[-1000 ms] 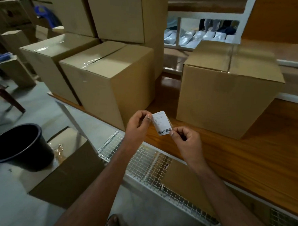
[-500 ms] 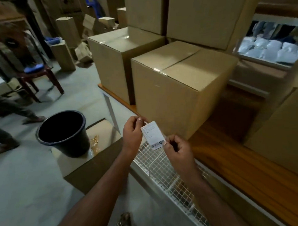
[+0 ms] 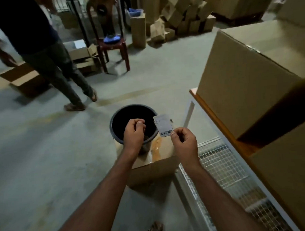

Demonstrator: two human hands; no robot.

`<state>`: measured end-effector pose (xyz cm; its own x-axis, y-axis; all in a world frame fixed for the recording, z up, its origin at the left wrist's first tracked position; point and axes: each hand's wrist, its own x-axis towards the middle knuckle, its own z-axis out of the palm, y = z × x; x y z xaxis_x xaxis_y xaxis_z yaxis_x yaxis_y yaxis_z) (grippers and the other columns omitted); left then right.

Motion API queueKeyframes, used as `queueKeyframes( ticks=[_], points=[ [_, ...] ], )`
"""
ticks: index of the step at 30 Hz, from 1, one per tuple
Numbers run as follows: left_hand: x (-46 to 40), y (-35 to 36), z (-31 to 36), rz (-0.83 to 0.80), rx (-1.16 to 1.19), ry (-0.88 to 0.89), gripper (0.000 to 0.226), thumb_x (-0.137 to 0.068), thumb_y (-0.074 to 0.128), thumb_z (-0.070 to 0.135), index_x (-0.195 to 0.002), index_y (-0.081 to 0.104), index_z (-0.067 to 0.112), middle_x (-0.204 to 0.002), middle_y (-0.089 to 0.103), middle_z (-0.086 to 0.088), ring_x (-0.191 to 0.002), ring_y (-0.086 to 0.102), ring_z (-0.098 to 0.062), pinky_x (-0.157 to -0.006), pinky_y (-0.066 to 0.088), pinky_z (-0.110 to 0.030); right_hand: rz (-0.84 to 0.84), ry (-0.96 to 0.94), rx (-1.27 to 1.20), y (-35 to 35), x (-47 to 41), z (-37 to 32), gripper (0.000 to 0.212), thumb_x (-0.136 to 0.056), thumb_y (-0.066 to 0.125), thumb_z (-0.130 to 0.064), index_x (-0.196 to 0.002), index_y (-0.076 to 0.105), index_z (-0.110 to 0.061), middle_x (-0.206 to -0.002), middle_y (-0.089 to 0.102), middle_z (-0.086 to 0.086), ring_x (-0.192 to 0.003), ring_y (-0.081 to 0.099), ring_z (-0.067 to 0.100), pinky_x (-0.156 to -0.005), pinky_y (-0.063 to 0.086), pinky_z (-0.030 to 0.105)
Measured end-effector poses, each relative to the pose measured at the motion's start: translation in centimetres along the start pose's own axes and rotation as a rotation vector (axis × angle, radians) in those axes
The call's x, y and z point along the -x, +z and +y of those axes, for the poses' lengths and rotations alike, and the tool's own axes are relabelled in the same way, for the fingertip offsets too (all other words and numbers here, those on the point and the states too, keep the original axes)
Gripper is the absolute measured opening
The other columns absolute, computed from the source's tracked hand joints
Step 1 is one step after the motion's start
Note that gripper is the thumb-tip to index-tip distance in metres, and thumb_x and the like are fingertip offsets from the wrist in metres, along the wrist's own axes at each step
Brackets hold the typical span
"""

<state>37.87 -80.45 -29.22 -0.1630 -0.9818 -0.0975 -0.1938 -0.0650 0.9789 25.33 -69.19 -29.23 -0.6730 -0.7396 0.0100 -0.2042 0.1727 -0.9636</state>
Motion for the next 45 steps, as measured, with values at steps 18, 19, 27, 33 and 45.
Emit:
queueKeyframes(
  ticks=[18, 19, 27, 33, 45],
  points=[
    [-6.7, -3.2, -10.1, -0.043, -0.09, -0.246, 0.019, -0.105, 0.047, 0.017, -0.116, 0.062, 0.018, -0.11, 0.066, -0.001, -0.107, 0.063, -0.016, -0.09, 0.056, -0.036, -0.11, 0.199, 0.39, 15.1, -7.2, 7.2, 0.009, -0.093, 0.062, -0.014, -0.102, 0.065, -0.016, -0.09, 0.069, 0.001, -0.085, 0.065, 0.02, -0.076, 0.057, 0.038],
    [-6.6, -3.2, -10.3, -0.038, -0.096, -0.244, 0.019, -0.104, 0.047, 0.016, -0.116, 0.062, 0.017, -0.11, 0.066, -0.001, -0.107, 0.063, -0.017, -0.088, 0.055, -0.034, -0.103, 0.195, 0.38, 14.8, -7.0, 7.4, 0.01, -0.093, 0.062, -0.014, -0.102, 0.065, -0.016, -0.089, 0.069, 0.0, -0.085, 0.065, 0.019, -0.076, 0.057, 0.038],
    [-2.1, -0.4, -5.5, -0.12, -0.12, -0.035, 0.019, -0.104, 0.049, 0.016, -0.115, 0.064, 0.017, -0.107, 0.065, 0.006, -0.105, 0.062, -0.007, -0.08, 0.051, -0.014, -0.051, 0.007, 0.234, 7.9, -4.6, 5.1, 0.011, -0.093, 0.066, -0.011, -0.102, 0.067, -0.016, -0.085, 0.067, -0.008, -0.08, 0.064, 0.003, -0.072, 0.056, 0.025],
    [4.2, 5.0, 1.8, -0.321, 0.016, 0.18, 0.019, -0.102, 0.051, 0.011, -0.108, 0.065, 0.021, -0.103, 0.068, 0.006, -0.102, 0.065, -0.006, -0.091, 0.055, -0.031, 0.116, -0.114, 0.177, -3.7, 0.9, 0.3, 0.014, -0.095, 0.064, -0.017, -0.109, 0.067, -0.018, -0.097, 0.07, -0.007, -0.092, 0.067, 0.005, -0.078, 0.058, 0.023],
    [33.1, 15.2, 14.1, -0.948, 0.272, 0.506, 0.019, -0.104, 0.047, 0.005, -0.112, 0.063, 0.012, -0.099, 0.067, 0.001, -0.094, 0.065, -0.007, -0.081, 0.052, -0.021, 0.668, -0.292, 0.297, -28.6, 23.7, -2.4, 0.01, -0.094, 0.062, -0.007, -0.098, 0.069, -0.014, -0.085, 0.067, -0.012, -0.081, 0.065, 0.005, -0.068, 0.052, 0.017]
  ],
)
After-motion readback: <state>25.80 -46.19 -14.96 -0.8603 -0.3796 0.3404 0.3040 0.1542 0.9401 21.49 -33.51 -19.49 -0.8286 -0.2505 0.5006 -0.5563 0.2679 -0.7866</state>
